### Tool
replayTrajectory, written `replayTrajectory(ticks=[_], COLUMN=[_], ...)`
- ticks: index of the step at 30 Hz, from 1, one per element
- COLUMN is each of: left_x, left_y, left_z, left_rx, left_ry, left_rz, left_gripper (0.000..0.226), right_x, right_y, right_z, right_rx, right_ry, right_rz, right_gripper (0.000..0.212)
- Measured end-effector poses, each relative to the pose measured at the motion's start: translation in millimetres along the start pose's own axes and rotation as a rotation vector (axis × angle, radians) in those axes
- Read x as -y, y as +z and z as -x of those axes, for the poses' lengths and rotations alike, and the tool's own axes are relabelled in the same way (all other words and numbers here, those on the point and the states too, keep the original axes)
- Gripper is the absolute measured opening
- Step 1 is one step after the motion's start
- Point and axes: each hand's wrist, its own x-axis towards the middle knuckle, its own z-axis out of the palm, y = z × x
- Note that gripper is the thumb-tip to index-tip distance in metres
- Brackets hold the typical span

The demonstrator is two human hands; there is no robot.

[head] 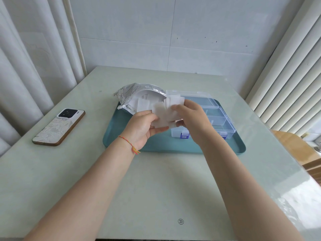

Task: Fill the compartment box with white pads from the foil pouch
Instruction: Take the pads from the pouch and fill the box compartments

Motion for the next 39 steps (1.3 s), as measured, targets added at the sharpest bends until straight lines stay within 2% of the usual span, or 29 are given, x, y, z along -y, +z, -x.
replayTrajectory(ticks=[4, 10, 14, 22, 25, 26, 29, 33, 39], left_x=[-1, -3, -3, -3, -3, -3, -2, -1, -1], left_y=[-6, -5, -6, -6, -11, -12, -11, -3, 2], left_z=[-5, -5, -5, -5, -8, -8, -9, -8, -4], left_rx=[-0.079, -0.073, -0.041, -0.056, -0.114, -0.126, -0.104, -0.035, 0.028], left_ry=[0.017, 0.025, 0.023, 0.036, 0.043, 0.044, 0.046, 0.021, -0.024], left_rz=[0.071, 0.083, 0.062, 0.091, 0.129, 0.129, 0.128, 0.139, 0.116], left_gripper=[0.019, 0.025, 0.027, 0.021, 0.022, 0.024, 0.026, 0.029, 0.033], right_x=[5, -4, -6, -6, -6, -5, -2, -4, -3], right_y=[-17, -20, -14, -10, -16, -19, -23, -7, 6], right_z=[-4, -3, -3, -4, -7, -8, -7, -1, 2], right_rx=[-0.121, 0.109, 0.087, -0.034, -0.092, -0.091, 0.033, 0.097, -0.032], right_ry=[0.070, 0.046, 0.040, -0.011, -0.020, -0.025, -0.038, -0.045, -0.048], right_rz=[-0.198, -0.045, 0.012, 0.084, -0.005, -0.076, -0.293, -0.143, 0.123], right_gripper=[0.011, 0.012, 0.026, 0.007, 0.002, 0.006, 0.017, 0.013, 0.007])
